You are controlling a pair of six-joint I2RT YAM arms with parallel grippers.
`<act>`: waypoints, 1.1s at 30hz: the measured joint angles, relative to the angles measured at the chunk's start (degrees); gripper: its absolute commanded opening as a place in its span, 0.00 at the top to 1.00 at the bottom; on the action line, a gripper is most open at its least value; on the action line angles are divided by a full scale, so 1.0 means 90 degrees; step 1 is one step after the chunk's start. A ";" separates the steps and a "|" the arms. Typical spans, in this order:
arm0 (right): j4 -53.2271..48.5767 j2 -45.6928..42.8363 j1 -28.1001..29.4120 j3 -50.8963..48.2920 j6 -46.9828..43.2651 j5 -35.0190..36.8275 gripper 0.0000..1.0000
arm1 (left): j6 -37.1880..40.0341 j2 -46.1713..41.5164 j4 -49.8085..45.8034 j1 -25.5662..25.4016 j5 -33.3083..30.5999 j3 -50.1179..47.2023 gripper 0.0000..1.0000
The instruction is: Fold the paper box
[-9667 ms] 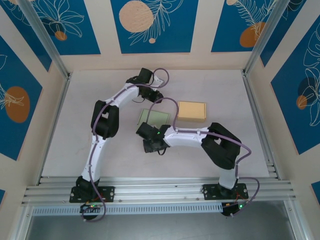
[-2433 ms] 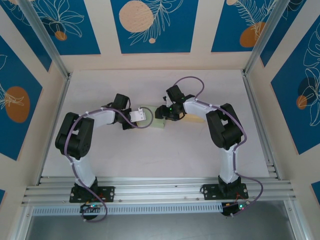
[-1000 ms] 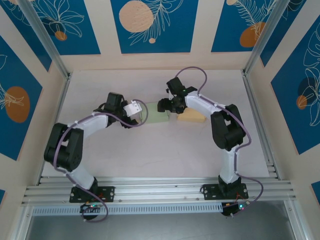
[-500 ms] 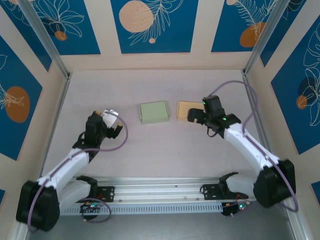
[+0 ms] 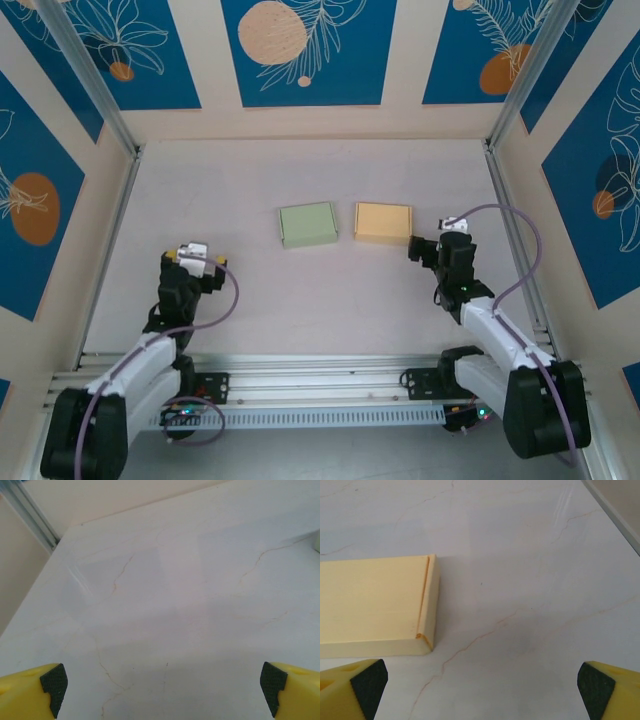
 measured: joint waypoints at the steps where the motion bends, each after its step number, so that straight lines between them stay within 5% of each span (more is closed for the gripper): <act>1: 0.0204 0.0126 -0.0058 -0.0029 -0.0068 -0.0036 0.01 | -0.0039 0.0253 0.0199 0.0034 0.0068 0.0005 0.00; 15: 0.2266 0.1333 -0.0423 -0.0182 -0.0257 -0.0631 0.01 | -0.0272 0.4022 0.2951 0.0102 0.0707 0.0984 0.00; 33: 0.3847 0.3264 -0.0605 0.0051 -0.0491 -0.1817 0.01 | -0.0610 0.4172 0.2074 0.0435 0.0843 0.1809 0.00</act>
